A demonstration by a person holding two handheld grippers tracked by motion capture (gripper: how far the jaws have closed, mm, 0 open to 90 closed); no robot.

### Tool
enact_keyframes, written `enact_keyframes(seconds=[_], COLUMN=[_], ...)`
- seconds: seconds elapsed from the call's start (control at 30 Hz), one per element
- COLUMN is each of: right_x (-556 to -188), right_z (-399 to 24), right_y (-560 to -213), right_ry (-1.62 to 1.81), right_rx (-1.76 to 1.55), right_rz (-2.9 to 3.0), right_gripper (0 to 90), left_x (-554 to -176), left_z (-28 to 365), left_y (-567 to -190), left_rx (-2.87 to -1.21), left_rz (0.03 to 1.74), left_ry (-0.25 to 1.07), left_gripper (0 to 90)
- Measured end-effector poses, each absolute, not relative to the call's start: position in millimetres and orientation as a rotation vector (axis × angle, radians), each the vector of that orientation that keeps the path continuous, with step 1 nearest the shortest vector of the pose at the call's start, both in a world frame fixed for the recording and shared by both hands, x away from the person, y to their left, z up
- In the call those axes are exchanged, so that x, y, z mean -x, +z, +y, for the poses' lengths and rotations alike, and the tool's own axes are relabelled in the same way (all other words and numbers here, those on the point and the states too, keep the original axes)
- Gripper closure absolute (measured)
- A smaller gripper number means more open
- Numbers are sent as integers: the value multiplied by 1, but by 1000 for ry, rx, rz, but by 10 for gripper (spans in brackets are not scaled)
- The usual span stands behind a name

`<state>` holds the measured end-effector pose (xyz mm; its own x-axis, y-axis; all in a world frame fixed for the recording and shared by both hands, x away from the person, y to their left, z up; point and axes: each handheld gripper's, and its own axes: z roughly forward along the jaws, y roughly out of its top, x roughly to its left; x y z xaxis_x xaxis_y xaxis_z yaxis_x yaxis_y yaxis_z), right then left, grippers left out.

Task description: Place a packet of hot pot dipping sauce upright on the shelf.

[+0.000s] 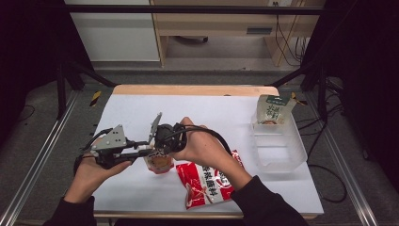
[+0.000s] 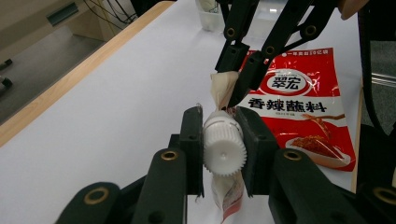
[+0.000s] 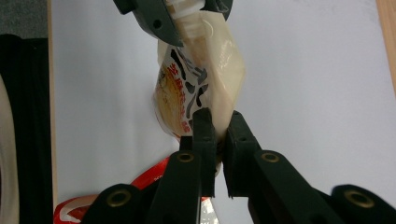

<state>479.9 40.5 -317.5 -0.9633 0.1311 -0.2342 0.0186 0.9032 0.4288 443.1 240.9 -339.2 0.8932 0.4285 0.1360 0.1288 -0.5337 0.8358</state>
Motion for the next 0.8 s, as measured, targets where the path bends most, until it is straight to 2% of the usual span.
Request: enact_keyframes(seconds=[0.3,0.37,0.43,0.63,0.8], right_x=[-480,-480,-482,-489,-495], right_z=[41,40,39,29,14], right_y=[-314,-312,-311,-305,-294], right_ry=[628,630,626,625,638], right_rx=[-112,-117,-128,-171,-188], right_rz=[2778,2772,2768,2745,2715], right_gripper=[883,884,886,886,885], left_x=[-445,-447,-448,-450,-452], left_z=[244,246,247,249,252], left_y=[-341,-343,-345,-348,-356], left_rx=[-2081,-2058,-2055,-2030,-2039], left_rz=[424,446,455,481,525], left_ry=[400,394,398,429,459], left_gripper=[717,629,580,304,187])
